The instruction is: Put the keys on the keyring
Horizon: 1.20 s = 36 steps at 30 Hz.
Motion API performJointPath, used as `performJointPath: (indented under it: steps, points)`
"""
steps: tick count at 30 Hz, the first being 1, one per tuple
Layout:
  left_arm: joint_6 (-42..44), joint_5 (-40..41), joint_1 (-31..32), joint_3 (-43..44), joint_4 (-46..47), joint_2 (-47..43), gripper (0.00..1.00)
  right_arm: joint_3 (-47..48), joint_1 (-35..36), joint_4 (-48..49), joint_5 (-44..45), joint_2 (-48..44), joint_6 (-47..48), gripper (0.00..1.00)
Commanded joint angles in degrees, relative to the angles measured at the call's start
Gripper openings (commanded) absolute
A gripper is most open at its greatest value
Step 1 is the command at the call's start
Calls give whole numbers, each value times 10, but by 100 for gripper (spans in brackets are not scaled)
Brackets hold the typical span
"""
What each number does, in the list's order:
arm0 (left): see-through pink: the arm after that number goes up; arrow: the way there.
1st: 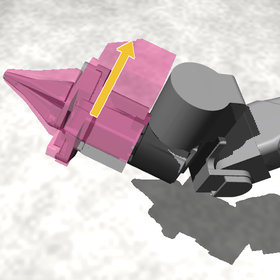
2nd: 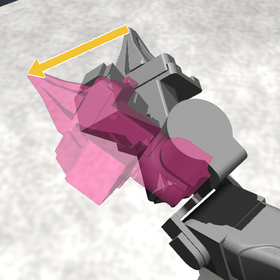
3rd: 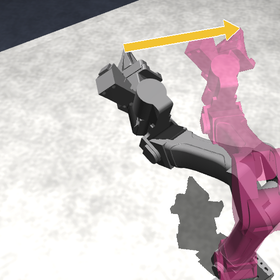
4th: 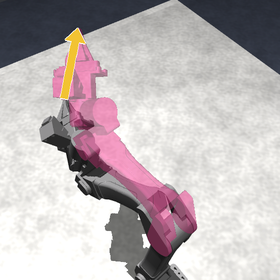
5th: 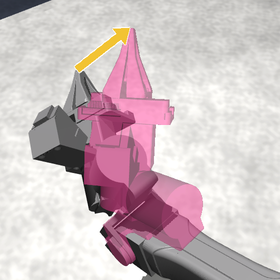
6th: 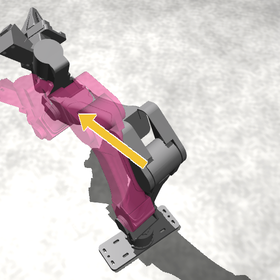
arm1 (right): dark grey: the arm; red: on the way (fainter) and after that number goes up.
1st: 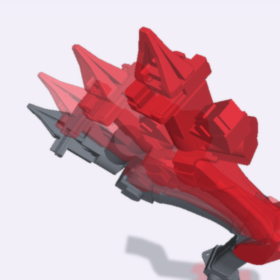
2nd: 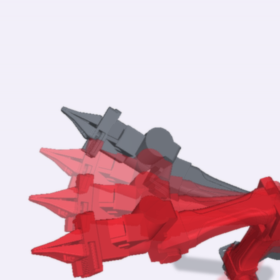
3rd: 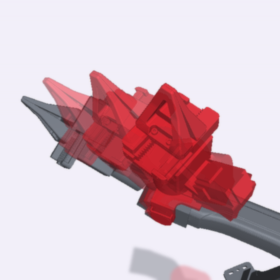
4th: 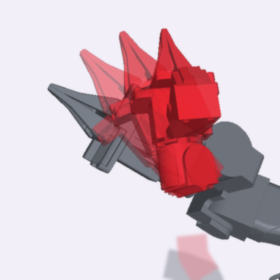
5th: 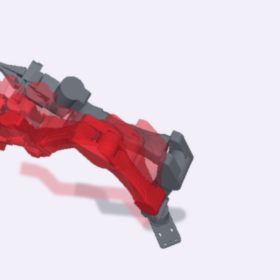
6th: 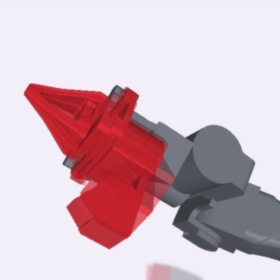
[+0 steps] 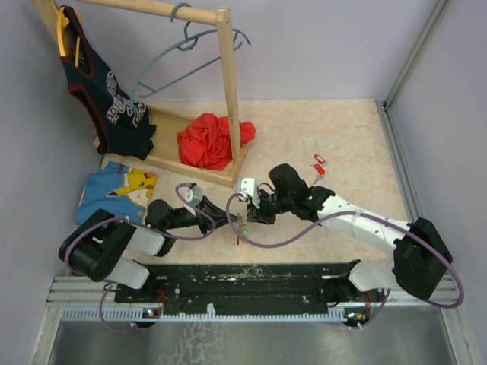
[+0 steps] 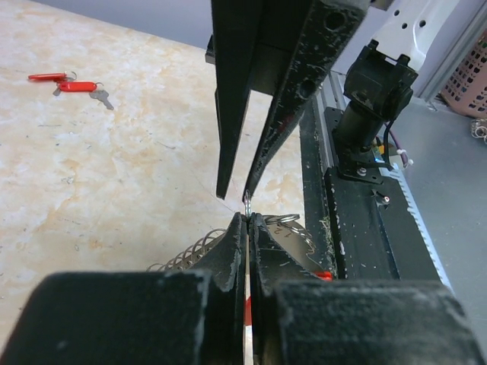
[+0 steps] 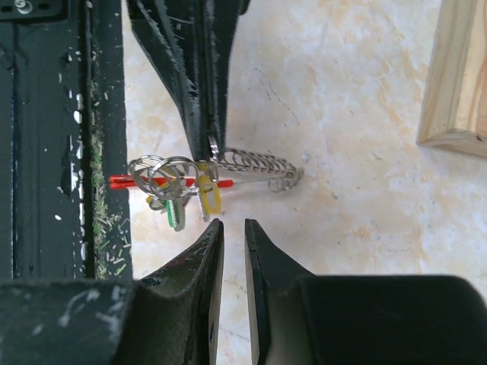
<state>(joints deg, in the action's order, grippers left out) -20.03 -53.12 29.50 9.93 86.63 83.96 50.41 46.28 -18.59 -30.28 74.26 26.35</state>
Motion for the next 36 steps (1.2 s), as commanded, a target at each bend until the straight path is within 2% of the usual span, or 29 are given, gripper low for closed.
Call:
performJointPath:
  steps: [1,6,14,22,32,35,36]
  points:
    - [-18,0,-4,-6,74,9,0,-42,-7,149,-68,-26,-23,18]
    - [-19,-1,-4,-7,76,9,0,-79,-7,216,-80,-27,-39,18]
    - [-20,-2,-5,-7,78,9,0,-90,-7,252,-87,-20,-53,16]
    - [-23,-5,-5,-6,82,9,0,-86,-7,254,-95,-10,-56,10]
    - [-23,1,-5,-6,84,12,0,-77,-7,241,-114,-8,-54,10]
    - [-22,0,-5,-6,84,10,0,-73,-7,232,-108,-5,-52,0]
    - [-22,-1,-5,-7,84,9,0,-70,-7,226,-105,-4,-48,0]
